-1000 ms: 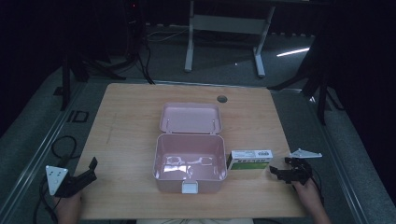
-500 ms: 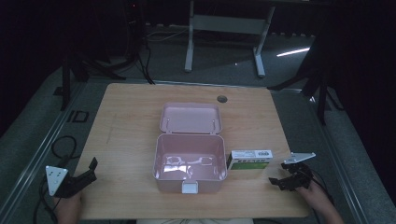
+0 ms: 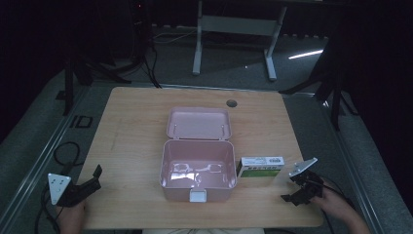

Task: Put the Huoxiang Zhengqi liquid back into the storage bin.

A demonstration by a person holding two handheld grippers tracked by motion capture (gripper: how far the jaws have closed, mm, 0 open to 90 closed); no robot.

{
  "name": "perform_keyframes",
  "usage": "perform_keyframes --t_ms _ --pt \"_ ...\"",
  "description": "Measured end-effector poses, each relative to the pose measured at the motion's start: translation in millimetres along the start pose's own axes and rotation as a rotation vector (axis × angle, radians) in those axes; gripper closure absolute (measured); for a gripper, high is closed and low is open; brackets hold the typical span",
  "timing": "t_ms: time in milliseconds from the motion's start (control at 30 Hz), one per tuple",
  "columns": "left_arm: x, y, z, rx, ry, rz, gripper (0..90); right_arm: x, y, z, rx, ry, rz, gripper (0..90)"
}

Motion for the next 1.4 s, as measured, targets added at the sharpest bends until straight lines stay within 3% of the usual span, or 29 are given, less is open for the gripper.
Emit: perform_keyframes --t_ms 200,667,833,867,900,933,1400 --pt "0.0 -0.3 0.3 -0.001 0.003 0.005 4.0 -8.7 8.6 -1.9 -0.049 0.069 -0.052 13.0" --pt "0.0 -0.8 0.7 0.001 0.007 0.009 4.0 -28.4 22.7 -2.0 -0.079 0.247 -0.161 13.2" --pt "-0.1 -0.8 0.8 0.002 0.008 0.01 4.0 -32.0 27.8 -1.0 -0.099 0.263 -0.194 13.2" --pt "0.0 -0.7 0.8 0.002 0.008 0.009 4.0 -33.4 31.0 -0.9 -0.091 0.273 -0.224 12.6" --pt "0.0 -0.7 0.8 0.002 0.008 0.009 4.0 -33.4 31.0 -0.9 -0.091 0.273 -0.224 12.6" --pt "0.0 -0.7 0.8 0.002 0.008 0.008 4.0 -35.4 35.1 -2.0 -0.11 0.277 -0.25 11.7" --pt "-0.1 -0.7 0.9 0.006 0.007 0.008 3.9 -53.8 51.9 -2.9 -0.167 0.338 -0.335 13.0"
Point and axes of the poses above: each handheld gripper's, and its own axes: z roughly forward along the jaws, x roughly out of its underside, y roughly to its left, the point moved 4 cm from there along z, roughly forward along the jaws, and after that the axes turned 2 degrees about x, right-handed, at the moved point
